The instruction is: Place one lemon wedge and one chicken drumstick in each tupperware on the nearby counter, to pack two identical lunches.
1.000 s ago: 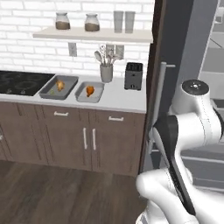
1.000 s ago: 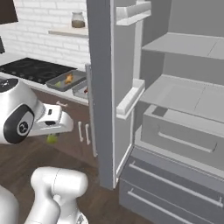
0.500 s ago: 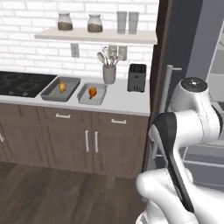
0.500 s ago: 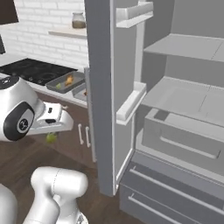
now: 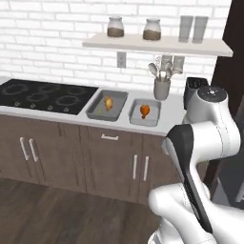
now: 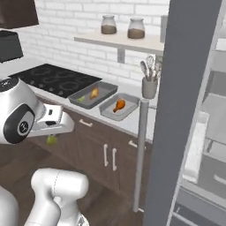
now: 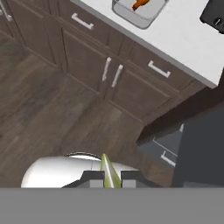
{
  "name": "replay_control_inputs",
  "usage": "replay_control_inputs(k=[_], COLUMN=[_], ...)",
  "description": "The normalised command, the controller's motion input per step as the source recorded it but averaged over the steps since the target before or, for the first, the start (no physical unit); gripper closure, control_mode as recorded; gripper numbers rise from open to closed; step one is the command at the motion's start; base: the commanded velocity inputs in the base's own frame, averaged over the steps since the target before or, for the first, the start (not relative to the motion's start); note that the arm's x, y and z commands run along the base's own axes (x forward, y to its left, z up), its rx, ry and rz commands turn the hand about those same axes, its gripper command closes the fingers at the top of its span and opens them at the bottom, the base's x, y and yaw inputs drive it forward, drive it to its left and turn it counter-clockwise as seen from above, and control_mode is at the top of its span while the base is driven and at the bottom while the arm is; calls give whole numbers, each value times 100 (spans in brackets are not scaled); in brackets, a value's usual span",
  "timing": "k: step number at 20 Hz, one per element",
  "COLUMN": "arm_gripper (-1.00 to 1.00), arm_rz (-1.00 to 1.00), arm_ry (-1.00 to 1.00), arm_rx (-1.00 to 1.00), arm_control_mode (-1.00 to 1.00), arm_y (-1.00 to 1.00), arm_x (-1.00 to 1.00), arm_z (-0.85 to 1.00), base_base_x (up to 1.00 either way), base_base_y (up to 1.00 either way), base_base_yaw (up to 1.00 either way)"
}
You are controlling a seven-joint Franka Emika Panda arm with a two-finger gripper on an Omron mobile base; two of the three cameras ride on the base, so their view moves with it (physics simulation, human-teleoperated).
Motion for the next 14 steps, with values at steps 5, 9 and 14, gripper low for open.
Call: replay_control_inputs(k=[5,9,14], arm_gripper=[100,100,100], arm_rz=[0,0,0], arm_ry=[0,0,0], arm_rx=[0,0,0], arm_control_mode=[100,100,100], arm_y=[0,0,0], arm_x=[0,0,0], arm_z=[0,0,0], base_base_x=[100,100,100], base_base_y=[50,7,0], base_base_yaw=[-19,-42,-50])
